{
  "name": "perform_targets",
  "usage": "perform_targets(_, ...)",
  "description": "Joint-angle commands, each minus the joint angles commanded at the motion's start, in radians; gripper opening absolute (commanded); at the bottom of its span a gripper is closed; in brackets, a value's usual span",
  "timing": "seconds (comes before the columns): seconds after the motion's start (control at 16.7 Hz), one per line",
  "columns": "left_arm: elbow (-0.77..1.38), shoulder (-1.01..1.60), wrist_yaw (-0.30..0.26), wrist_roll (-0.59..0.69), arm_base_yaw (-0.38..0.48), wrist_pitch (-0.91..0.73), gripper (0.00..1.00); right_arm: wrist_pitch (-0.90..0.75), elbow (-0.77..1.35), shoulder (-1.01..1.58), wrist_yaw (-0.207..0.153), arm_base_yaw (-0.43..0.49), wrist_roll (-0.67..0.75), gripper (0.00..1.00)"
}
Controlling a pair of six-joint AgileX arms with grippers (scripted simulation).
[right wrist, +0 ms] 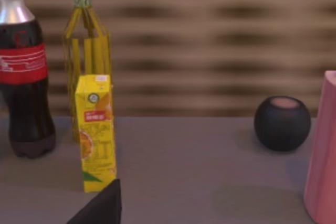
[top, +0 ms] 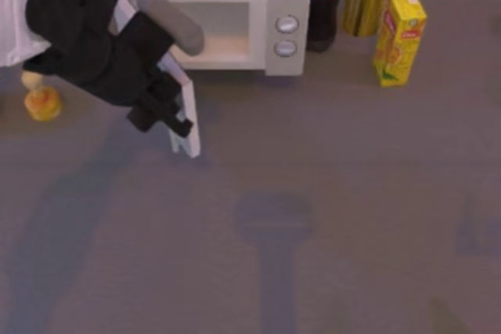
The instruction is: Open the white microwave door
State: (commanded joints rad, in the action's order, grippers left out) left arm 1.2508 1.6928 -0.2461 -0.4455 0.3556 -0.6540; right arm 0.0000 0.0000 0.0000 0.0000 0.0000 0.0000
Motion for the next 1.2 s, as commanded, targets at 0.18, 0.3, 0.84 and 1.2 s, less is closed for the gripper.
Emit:
perform_targets(0.18,0.000,0.000,0.000,0.000,0.000,0.000,0.00,0.000,0.000,0.000,0.000,0.000,0.000,1.00)
perform_targets(0.3,0.000,0.000,0.000,0.000,0.000,0.000,0.00,0.000,0.000,0.000,0.000,0.000,0.000,1.00)
perform_targets(0.84,0.000,0.000,0.000,0.000,0.000,0.000,0.00,0.000,0.000,0.000,0.000,0.000,0.000,1.00)
perform_targets(1.2,-0.002,0.001,-0.020,-0.033,-0.011,-0.012,0.00,0.000,0.000,0.000,0.000,0.000,0.000,1.00)
